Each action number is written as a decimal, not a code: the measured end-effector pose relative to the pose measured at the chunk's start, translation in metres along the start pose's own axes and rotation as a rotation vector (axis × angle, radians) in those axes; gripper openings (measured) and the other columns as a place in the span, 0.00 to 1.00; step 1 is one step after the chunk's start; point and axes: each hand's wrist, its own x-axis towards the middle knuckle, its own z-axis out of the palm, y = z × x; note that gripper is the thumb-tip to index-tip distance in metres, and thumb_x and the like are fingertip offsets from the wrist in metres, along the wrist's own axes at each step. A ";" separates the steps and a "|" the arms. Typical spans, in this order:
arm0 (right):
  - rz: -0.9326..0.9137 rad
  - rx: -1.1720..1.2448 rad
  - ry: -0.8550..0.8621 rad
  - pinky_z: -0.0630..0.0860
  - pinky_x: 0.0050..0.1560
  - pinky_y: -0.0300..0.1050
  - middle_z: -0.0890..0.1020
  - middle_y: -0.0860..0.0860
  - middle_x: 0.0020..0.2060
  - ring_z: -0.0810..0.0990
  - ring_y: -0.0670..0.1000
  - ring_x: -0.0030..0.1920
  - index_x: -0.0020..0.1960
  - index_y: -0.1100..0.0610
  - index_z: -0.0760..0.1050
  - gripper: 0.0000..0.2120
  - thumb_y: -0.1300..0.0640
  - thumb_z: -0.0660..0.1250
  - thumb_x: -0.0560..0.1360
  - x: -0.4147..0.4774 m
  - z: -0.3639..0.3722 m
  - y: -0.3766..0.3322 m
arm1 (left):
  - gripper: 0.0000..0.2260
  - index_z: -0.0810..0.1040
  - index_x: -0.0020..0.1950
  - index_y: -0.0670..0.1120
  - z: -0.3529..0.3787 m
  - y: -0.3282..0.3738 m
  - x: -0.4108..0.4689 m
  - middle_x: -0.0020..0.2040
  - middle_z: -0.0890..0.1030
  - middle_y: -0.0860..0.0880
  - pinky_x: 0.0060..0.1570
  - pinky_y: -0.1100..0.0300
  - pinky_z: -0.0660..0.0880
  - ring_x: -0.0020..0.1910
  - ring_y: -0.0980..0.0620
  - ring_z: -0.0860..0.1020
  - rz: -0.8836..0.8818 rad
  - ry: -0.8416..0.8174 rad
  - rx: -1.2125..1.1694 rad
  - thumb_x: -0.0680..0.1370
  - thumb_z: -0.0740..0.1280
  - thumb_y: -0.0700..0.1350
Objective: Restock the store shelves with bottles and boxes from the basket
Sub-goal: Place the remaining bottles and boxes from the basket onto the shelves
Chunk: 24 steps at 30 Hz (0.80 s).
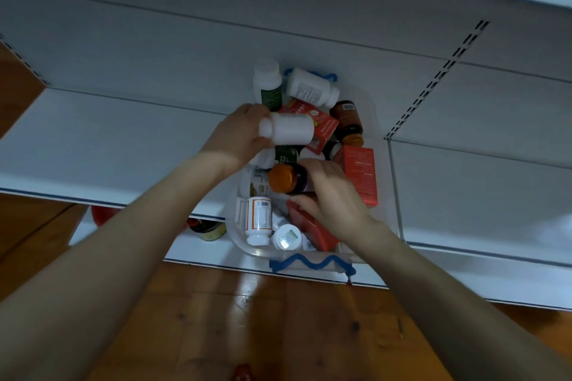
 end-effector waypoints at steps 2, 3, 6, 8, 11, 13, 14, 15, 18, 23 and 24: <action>-0.010 0.062 0.055 0.72 0.57 0.54 0.76 0.63 0.58 0.74 0.64 0.59 0.68 0.63 0.65 0.29 0.52 0.69 0.71 -0.007 -0.006 -0.004 | 0.21 0.71 0.64 0.37 -0.004 0.008 -0.013 0.58 0.73 0.37 0.46 0.62 0.65 0.56 0.42 0.73 -0.034 0.095 -0.053 0.74 0.70 0.42; -0.024 0.083 0.085 0.73 0.54 0.55 0.77 0.64 0.56 0.75 0.65 0.56 0.68 0.61 0.64 0.30 0.49 0.67 0.70 -0.011 -0.009 -0.006 | 0.21 0.73 0.63 0.37 -0.006 0.012 -0.021 0.56 0.74 0.36 0.45 0.63 0.65 0.54 0.41 0.74 -0.029 0.140 -0.080 0.72 0.72 0.41; -0.063 0.106 0.107 0.74 0.52 0.53 0.78 0.63 0.53 0.77 0.65 0.52 0.66 0.61 0.68 0.27 0.52 0.68 0.70 -0.027 -0.020 -0.015 | 0.21 0.75 0.60 0.36 -0.012 0.028 -0.049 0.52 0.74 0.35 0.45 0.62 0.67 0.51 0.39 0.74 -0.057 0.180 -0.097 0.70 0.73 0.41; -0.071 0.137 0.078 0.71 0.54 0.49 0.78 0.61 0.54 0.76 0.62 0.53 0.65 0.61 0.71 0.26 0.57 0.71 0.68 -0.041 -0.030 -0.023 | 0.23 0.74 0.62 0.38 -0.019 0.041 -0.066 0.54 0.73 0.36 0.47 0.59 0.69 0.53 0.40 0.73 -0.122 0.164 -0.101 0.70 0.72 0.45; -0.067 0.263 0.034 0.71 0.57 0.44 0.76 0.57 0.58 0.74 0.54 0.58 0.64 0.59 0.71 0.26 0.57 0.72 0.69 -0.065 -0.053 -0.043 | 0.21 0.71 0.65 0.40 -0.032 0.064 -0.096 0.57 0.72 0.37 0.50 0.57 0.68 0.54 0.40 0.73 -0.207 0.136 -0.114 0.74 0.69 0.46; -0.037 0.385 0.025 0.67 0.58 0.36 0.76 0.55 0.59 0.71 0.47 0.58 0.64 0.59 0.70 0.26 0.57 0.73 0.69 -0.084 -0.073 -0.060 | 0.20 0.71 0.65 0.41 -0.043 0.080 -0.117 0.56 0.73 0.38 0.47 0.59 0.66 0.53 0.41 0.73 -0.254 0.124 -0.129 0.76 0.67 0.48; 0.015 0.450 0.020 0.67 0.57 0.34 0.76 0.52 0.58 0.71 0.44 0.57 0.63 0.59 0.70 0.26 0.57 0.73 0.69 -0.093 -0.085 -0.070 | 0.20 0.71 0.65 0.41 -0.049 0.088 -0.127 0.54 0.73 0.39 0.44 0.62 0.64 0.52 0.42 0.73 -0.272 0.123 -0.145 0.76 0.66 0.48; 0.081 0.518 0.011 0.68 0.57 0.34 0.75 0.48 0.56 0.71 0.43 0.56 0.63 0.56 0.69 0.25 0.57 0.74 0.69 -0.103 -0.098 -0.081 | 0.19 0.71 0.65 0.41 -0.057 0.096 -0.137 0.53 0.73 0.40 0.41 0.63 0.61 0.51 0.44 0.72 -0.286 0.125 -0.163 0.77 0.65 0.48; 0.207 0.669 0.028 0.76 0.54 0.39 0.73 0.36 0.50 0.74 0.41 0.53 0.59 0.45 0.65 0.26 0.57 0.74 0.68 -0.129 -0.132 -0.104 | 0.17 0.73 0.64 0.41 -0.081 0.121 -0.162 0.48 0.72 0.43 0.40 0.63 0.60 0.49 0.46 0.72 -0.307 0.137 -0.195 0.77 0.64 0.48; 0.175 0.782 0.059 0.70 0.50 0.23 0.70 0.29 0.53 0.72 0.28 0.53 0.60 0.36 0.62 0.30 0.59 0.73 0.69 -0.157 -0.193 -0.124 | 0.18 0.74 0.62 0.41 -0.123 0.164 -0.192 0.53 0.76 0.42 0.48 0.61 0.67 0.53 0.45 0.73 -0.347 0.156 -0.252 0.75 0.68 0.47; 0.173 0.798 0.059 0.71 0.47 0.23 0.72 0.31 0.52 0.73 0.27 0.49 0.59 0.37 0.64 0.28 0.59 0.73 0.69 -0.161 -0.205 -0.127 | 0.18 0.74 0.61 0.41 -0.131 0.173 -0.195 0.52 0.76 0.44 0.48 0.61 0.68 0.51 0.47 0.73 -0.356 0.168 -0.279 0.75 0.68 0.47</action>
